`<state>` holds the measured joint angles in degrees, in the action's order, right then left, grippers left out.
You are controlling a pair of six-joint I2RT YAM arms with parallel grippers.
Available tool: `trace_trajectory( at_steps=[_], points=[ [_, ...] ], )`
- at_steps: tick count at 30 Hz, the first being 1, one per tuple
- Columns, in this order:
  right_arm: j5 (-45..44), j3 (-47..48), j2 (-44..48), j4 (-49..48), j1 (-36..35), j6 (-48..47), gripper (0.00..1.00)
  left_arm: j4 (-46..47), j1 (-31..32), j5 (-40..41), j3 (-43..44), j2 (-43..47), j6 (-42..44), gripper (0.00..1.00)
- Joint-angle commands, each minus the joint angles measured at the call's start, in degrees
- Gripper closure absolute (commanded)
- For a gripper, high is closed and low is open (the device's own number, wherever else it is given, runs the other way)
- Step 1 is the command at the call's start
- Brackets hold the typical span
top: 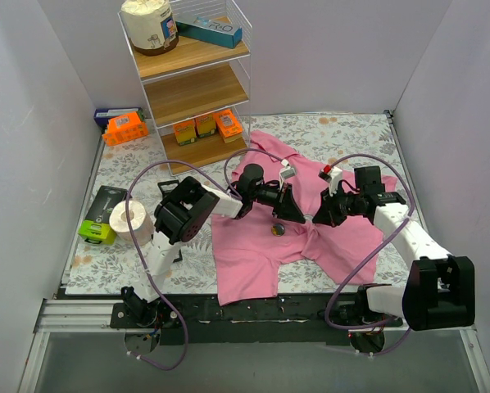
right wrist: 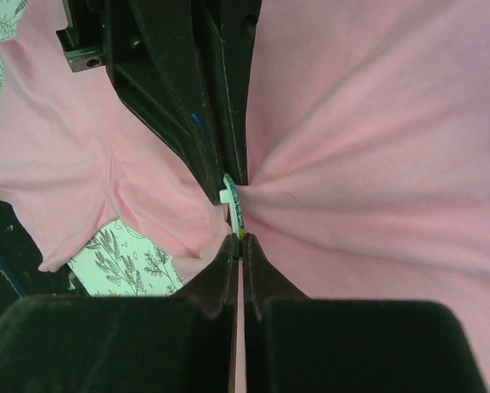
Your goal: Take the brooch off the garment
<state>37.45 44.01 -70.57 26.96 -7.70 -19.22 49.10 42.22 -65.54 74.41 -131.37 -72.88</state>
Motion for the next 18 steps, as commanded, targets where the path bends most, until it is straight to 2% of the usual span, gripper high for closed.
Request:
trace_trajectory(
  at_steps=[1, 6, 9, 10, 13, 16, 18],
  points=[
    [1.92, 2.57, -0.54, -0.15, 0.06, 0.94, 0.99, 2.40, 0.50, -0.82, 1.97, -0.02, -0.68, 1.00],
    [1.57, 2.40, -1.33, -0.42, 0.23, 1.64, 0.99, 3.19, 0.50, -1.08, 1.70, -0.03, -1.56, 1.00],
    [2.27, 2.57, -1.85, -0.25, 0.32, 2.00, 0.85, 3.19, 0.41, -0.82, 1.44, 0.06, -2.18, 1.00],
    [2.80, 2.75, -2.20, 0.11, 0.23, 1.56, 0.77, 3.45, 0.32, -0.65, 1.35, 0.06, -2.61, 1.00],
    [4.29, 2.84, -2.30, 0.73, 0.23, 1.21, 0.66, 3.90, 0.32, -0.03, 1.09, 0.06, -2.97, 1.00],
    [5.00, 2.92, -2.82, 1.60, 0.23, 0.85, 0.64, 4.16, 0.32, 0.50, 1.00, 0.06, -3.23, 1.00],
    [5.00, 2.84, -3.00, 1.26, 0.23, 1.12, 0.66, 4.25, 0.32, 0.32, 1.00, 0.06, -3.32, 1.00]
  ],
)
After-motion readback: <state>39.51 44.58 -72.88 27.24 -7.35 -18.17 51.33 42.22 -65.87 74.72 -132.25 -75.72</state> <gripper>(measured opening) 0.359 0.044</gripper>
